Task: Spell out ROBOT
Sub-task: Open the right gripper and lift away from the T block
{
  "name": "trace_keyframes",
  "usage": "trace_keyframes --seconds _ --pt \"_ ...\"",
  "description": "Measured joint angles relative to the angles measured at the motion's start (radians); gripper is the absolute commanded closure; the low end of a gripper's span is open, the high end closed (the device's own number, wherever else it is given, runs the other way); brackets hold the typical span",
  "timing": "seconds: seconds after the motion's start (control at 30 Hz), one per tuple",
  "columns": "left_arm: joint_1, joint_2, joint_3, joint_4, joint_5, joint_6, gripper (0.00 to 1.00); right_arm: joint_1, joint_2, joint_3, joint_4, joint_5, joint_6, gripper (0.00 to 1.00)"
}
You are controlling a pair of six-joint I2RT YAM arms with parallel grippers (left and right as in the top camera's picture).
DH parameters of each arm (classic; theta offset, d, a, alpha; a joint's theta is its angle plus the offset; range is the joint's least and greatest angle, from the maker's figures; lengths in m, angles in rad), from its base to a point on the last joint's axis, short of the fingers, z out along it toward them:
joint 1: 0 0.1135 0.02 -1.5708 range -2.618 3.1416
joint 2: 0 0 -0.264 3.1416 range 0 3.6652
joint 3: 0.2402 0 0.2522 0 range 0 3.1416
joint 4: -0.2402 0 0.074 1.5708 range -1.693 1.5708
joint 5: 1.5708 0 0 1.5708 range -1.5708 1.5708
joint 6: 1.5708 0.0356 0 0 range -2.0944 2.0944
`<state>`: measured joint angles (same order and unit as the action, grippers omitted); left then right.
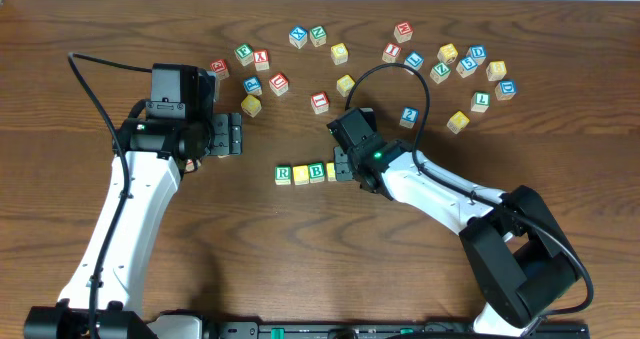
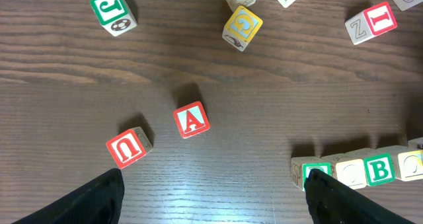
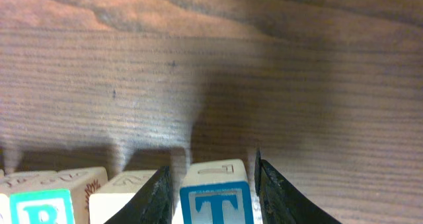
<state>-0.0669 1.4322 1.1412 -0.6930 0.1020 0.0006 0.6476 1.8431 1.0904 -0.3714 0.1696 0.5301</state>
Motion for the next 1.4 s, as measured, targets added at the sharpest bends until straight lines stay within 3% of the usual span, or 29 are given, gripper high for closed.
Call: trace_keyframes --seconds 0.77,1.4 --pt "0.0 0.0 0.0 0.0 0.0 0.0 0.14 -0.011 0.0 0.0 0.043 0.138 -0.046 0.67" --pt "0.0 0.0 0.0 0.0 0.0 0.0 0.14 -0.063 0.0 -0.002 -0.126 0.137 0.013 0.67"
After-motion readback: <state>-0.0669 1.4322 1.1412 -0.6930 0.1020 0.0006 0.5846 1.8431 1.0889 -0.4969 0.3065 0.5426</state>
